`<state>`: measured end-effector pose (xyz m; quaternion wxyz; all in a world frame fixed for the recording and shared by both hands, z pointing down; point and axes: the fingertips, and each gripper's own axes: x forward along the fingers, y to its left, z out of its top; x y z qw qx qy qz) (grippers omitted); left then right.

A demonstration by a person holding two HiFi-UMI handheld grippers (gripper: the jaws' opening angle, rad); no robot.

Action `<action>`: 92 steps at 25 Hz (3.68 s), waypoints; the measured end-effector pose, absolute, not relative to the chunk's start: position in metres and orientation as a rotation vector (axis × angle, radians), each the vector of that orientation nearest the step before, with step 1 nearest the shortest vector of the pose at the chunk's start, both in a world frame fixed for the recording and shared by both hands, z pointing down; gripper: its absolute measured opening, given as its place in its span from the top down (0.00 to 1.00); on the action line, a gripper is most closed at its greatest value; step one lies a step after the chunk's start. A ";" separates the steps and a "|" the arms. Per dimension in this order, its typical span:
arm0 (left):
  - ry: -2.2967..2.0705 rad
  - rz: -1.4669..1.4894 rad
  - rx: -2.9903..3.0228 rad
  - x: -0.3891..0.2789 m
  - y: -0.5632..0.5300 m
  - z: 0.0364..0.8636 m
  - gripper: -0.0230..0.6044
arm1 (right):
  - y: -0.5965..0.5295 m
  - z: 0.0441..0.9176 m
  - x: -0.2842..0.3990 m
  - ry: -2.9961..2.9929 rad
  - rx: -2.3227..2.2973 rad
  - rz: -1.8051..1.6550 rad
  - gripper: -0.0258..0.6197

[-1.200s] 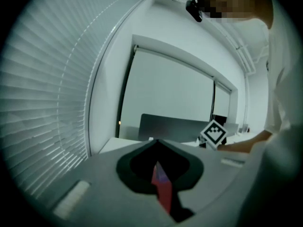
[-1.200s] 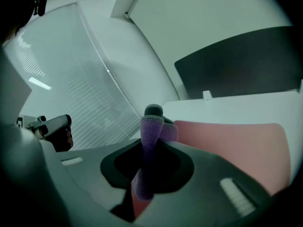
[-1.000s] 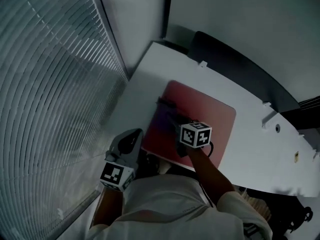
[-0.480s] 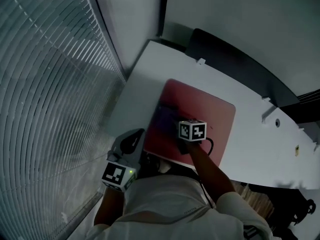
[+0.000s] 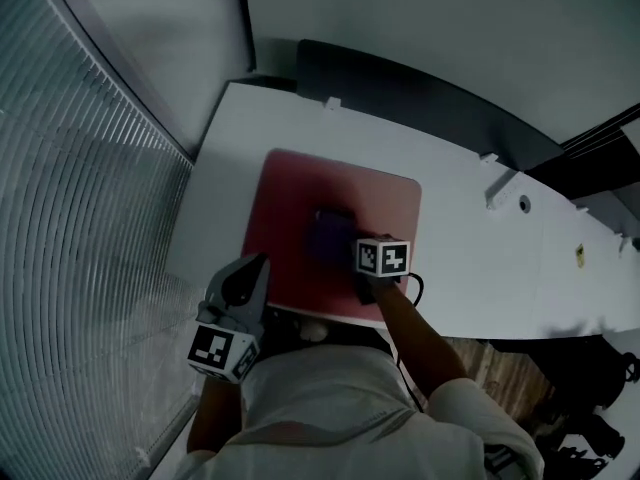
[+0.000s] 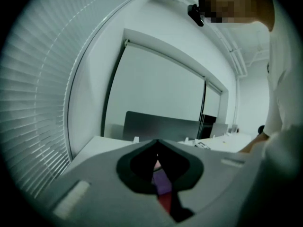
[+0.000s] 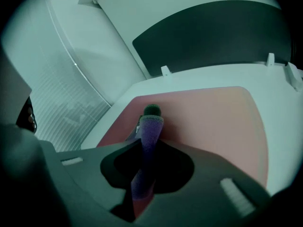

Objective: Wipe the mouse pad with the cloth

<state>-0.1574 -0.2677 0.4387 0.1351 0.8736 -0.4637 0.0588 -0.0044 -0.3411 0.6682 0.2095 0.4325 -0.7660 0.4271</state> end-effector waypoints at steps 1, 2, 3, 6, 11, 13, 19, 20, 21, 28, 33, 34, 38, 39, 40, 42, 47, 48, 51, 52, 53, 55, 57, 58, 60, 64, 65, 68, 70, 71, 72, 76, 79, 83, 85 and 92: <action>-1.338 0.171 2.534 -0.148 -0.267 0.438 0.96 | -0.341 0.669 0.008 -2.126 1.215 1.187 0.88; -1.334 0.170 2.537 -0.139 -0.266 0.438 0.96 | -0.340 0.670 0.021 -2.121 1.228 1.184 0.88; -1.329 0.168 2.539 -0.129 -0.265 0.437 0.96 | -0.341 0.671 0.035 -2.115 1.241 1.182 0.88; -1.311 0.153 2.549 -0.104 -0.261 0.436 0.96 | -0.342 0.674 0.073 -2.091 1.282 1.190 0.88; -1.304 0.145 2.576 -0.071 -0.256 0.432 0.96 | -0.339 0.676 0.123 -2.067 1.326 1.201 0.88; -1.311 0.150 2.578 -0.062 -0.255 0.432 0.96 | -0.335 0.677 0.142 -2.057 1.337 1.202 0.88; -1.330 0.157 2.587 -0.038 -0.257 0.430 0.96 | -0.317 0.678 0.195 -2.023 1.377 1.221 0.88; -1.330 0.155 2.589 -0.033 -0.257 0.429 0.96 | -0.313 0.678 0.204 -2.016 1.387 1.226 0.88; -1.330 0.154 2.590 -0.029 -0.256 0.428 0.96 | -0.309 0.679 0.213 -2.011 1.397 1.232 0.88; -1.352 0.191 2.598 0.000 -0.251 0.425 0.96 | -0.278 0.675 0.274 -1.983 1.483 1.260 0.88; -1.350 0.196 2.595 -0.003 -0.247 0.425 0.96 | -0.266 0.637 0.279 -2.035 1.548 1.178 0.88; -1.346 0.184 2.600 -0.006 -0.246 0.425 0.96 | -0.265 0.627 0.274 -2.062 1.557 1.157 0.88; -1.329 0.144 2.622 -0.032 -0.241 0.421 0.96 | -0.267 0.588 0.230 -2.171 1.545 1.083 0.88; -1.328 0.141 2.626 -0.042 -0.238 0.420 0.96 | -0.269 0.580 0.213 -2.199 1.530 1.079 0.88; -1.332 0.140 2.627 -0.055 -0.236 0.418 0.96 | -0.271 0.573 0.193 -2.228 1.509 1.079 0.88; -1.352 0.148 2.624 -0.085 -0.229 0.415 0.96 | -0.275 0.559 0.147 -2.290 1.455 1.084 0.88; -1.439 0.164 2.561 -0.179 -0.217 0.417 0.96 | -0.284 0.542 0.013 -2.417 1.252 1.092 0.88; -1.455 0.163 2.548 -0.197 -0.214 0.418 0.96 | -0.285 0.542 -0.014 -2.435 1.208 1.091 0.88; -1.510 0.173 2.508 -0.241 -0.204 0.417 0.96 | -0.289 0.545 -0.086 -2.477 1.083 1.077 0.88; -1.527 0.179 2.495 -0.254 -0.200 0.417 0.96 | -0.291 0.547 -0.107 -2.483 1.045 1.072 0.88; -1.541 0.185 2.484 -0.266 -0.197 0.418 0.96 | -0.293 0.551 -0.128 -2.484 1.010 1.075 0.88; -1.558 0.193 2.468 -0.287 -0.192 0.424 0.96 | -0.298 0.567 -0.165 -2.475 0.947 1.104 0.88; -1.569 0.199 2.451 -0.303 -0.188 0.432 0.96 | -0.304 0.591 -0.194 -2.447 0.910 1.127 0.88; -1.571 0.201 2.445 -0.308 -0.186 0.436 0.96 | -0.307 0.605 -0.204 -2.424 0.904 1.130 0.88; -1.566 0.203 2.441 -0.314 -0.184 0.441 0.96 | -0.312 0.626 -0.217 -2.379 0.906 1.129 0.88; -1.541 0.220 2.447 -0.311 -0.184 0.435 0.96 | -0.317 0.649 -0.212 -2.276 0.940 1.126 0.88; -1.532 0.226 2.450 -0.307 -0.186 0.432 0.96 | -0.317 0.653 -0.204 -2.252 0.955 1.134 0.88; -1.501 0.232 2.461 -0.289 -0.190 0.431 0.96 | -0.314 0.662 -0.171 -2.199 0.999 1.150 0.88; -1.478 0.223 2.475 -0.271 -0.195 0.432 0.96 | -0.310 0.668 -0.142 -2.174 1.028 1.162 0.88; -1.463 0.219 2.486 -0.261 -0.197 0.432 0.96 | -0.307 0.670 -0.126 -2.161 1.047 1.170 0.88; -1.448 0.217 2.496 -0.250 -0.198 0.432 0.96 | -0.304 0.672 -0.109 -2.148 1.065 1.179 0.88; -1.387 0.214 2.525 -0.200 -0.210 0.427 0.96 | -0.291 0.677 -0.035 -2.093 1.140 1.216 0.88; -1.309 0.212 2.568 -0.158 -0.220 0.429 0.96 | -0.275 0.682 0.028 -2.032 1.223 1.245 0.88; -1.225 0.197 2.618 -0.104 -0.227 0.429 0.96 | -0.253 0.687 0.105 -1.971 1.330 1.272 0.88; -1.188 0.196 2.638 -0.077 -0.229 0.431 0.96 | -0.242 0.686 0.142 -1.945 1.377 1.277 0.88; -1.121 0.174 2.685 -0.016 -0.234 0.430 0.96 | -0.212 0.683 0.237 -1.852 1.491 1.207 0.88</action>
